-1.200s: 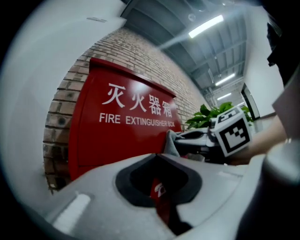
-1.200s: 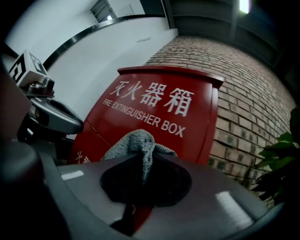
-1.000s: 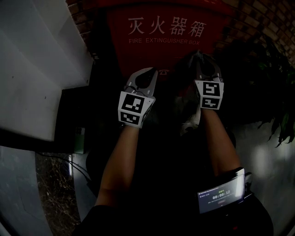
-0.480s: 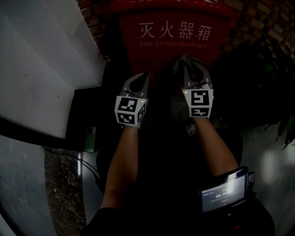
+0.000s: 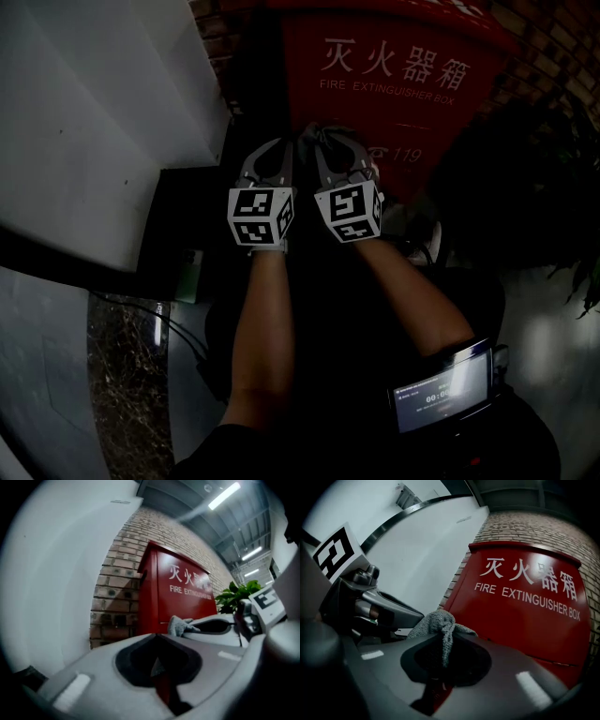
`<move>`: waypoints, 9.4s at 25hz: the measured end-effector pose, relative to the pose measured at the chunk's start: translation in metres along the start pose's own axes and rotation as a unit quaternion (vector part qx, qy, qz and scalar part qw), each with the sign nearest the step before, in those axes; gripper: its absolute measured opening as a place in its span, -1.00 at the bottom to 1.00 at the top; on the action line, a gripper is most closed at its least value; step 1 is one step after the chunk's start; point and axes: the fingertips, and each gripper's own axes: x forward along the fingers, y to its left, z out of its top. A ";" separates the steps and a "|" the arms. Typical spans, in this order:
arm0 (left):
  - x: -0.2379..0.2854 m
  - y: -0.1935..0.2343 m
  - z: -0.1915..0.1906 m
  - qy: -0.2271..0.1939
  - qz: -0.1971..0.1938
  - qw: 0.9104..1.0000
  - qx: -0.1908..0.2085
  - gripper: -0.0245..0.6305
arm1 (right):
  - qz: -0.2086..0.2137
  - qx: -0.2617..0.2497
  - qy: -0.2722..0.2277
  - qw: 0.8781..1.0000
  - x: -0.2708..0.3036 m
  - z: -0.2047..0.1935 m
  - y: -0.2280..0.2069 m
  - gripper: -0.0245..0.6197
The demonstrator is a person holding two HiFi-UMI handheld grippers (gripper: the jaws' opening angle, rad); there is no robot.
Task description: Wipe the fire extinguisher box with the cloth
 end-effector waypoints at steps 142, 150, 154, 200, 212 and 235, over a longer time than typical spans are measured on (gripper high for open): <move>0.011 -0.019 -0.097 0.092 -0.034 0.995 0.009 -0.92 | -0.048 0.192 0.112 0.974 0.014 -0.153 0.038 -0.79; 0.032 -0.051 -0.128 0.125 -0.082 0.983 0.107 -0.92 | -0.083 0.180 0.130 0.971 -0.018 -0.178 -0.014 -0.79; 0.036 -0.067 -0.136 0.136 -0.108 0.977 0.126 -0.92 | -0.102 0.165 0.150 0.970 -0.038 -0.195 -0.043 -0.79; 0.026 -0.039 -0.228 0.321 -0.103 0.940 0.050 -0.92 | 0.021 0.229 0.176 0.957 0.016 -0.229 0.075 -0.80; 0.027 -0.072 -0.208 0.273 -0.154 0.948 0.061 -0.92 | -0.070 0.221 0.249 0.940 -0.034 -0.278 0.002 -0.80; 0.028 -0.074 -0.185 0.232 -0.154 0.960 0.011 -0.92 | -0.260 0.336 0.269 0.864 -0.109 -0.317 -0.101 -0.79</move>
